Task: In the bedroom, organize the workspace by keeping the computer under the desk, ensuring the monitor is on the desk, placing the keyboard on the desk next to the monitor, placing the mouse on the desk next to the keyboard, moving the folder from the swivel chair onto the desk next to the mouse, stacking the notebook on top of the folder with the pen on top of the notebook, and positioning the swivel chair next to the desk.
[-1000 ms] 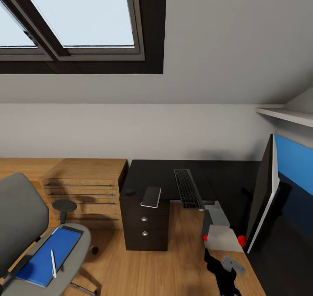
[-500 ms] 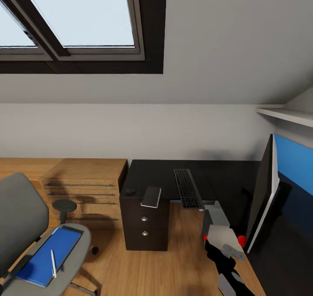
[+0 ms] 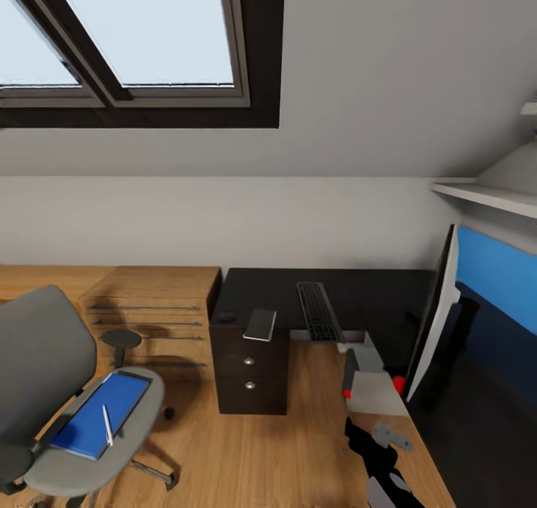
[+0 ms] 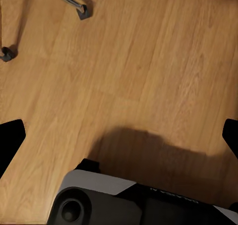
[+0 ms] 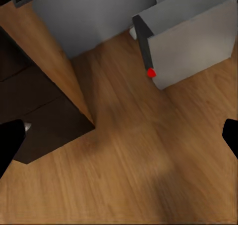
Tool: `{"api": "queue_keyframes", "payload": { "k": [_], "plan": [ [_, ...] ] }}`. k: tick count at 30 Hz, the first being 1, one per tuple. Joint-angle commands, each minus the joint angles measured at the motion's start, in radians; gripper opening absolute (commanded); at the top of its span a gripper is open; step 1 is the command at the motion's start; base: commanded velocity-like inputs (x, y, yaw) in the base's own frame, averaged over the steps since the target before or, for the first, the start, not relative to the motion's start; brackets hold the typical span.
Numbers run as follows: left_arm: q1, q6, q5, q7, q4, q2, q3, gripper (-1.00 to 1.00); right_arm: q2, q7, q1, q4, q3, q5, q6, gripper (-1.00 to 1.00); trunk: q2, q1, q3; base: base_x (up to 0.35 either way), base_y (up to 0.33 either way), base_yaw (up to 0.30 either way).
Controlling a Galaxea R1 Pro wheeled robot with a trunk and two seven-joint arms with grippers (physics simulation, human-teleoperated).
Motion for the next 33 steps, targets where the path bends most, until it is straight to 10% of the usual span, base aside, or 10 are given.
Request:
{"api": "queue_keyframes", "payload": {
  "k": [1, 11, 16, 33],
  "plan": [
    [-0.001, -0.004, 0.010, 0.008, 0.000, 0.001, -0.008, 1.00, 0.000, -0.002, -0.001, 0.001, 0.003, -0.009, -0.004, 1.00, -0.002, 0.000, -0.002, -0.329, 0.000, 0.000],
    [-0.001, -0.005, 0.011, 0.008, 0.000, 0.004, -0.008, 1.00, 0.007, 0.015, -0.001, 0.075, 0.009, 0.001, -0.154, 1.00, -0.002, 0.000, -0.002, -0.123, -0.010, 0.000],
    [-0.001, -0.005, 0.011, 0.009, 0.000, 0.004, -0.007, 1.00, 0.006, 0.027, -0.001, 0.100, 0.013, 0.065, -0.171, 1.00, -0.002, 0.000, -0.002, -0.004, -0.001, -0.026],
    [-0.001, -0.004, 0.011, 0.009, 0.000, 0.005, -0.006, 1.00, 0.007, 0.029, -0.001, 0.104, 0.015, 0.080, -0.182, 1.00, -0.002, 0.000, -0.002, 0.000, 0.000, -0.111]
  ]
}}
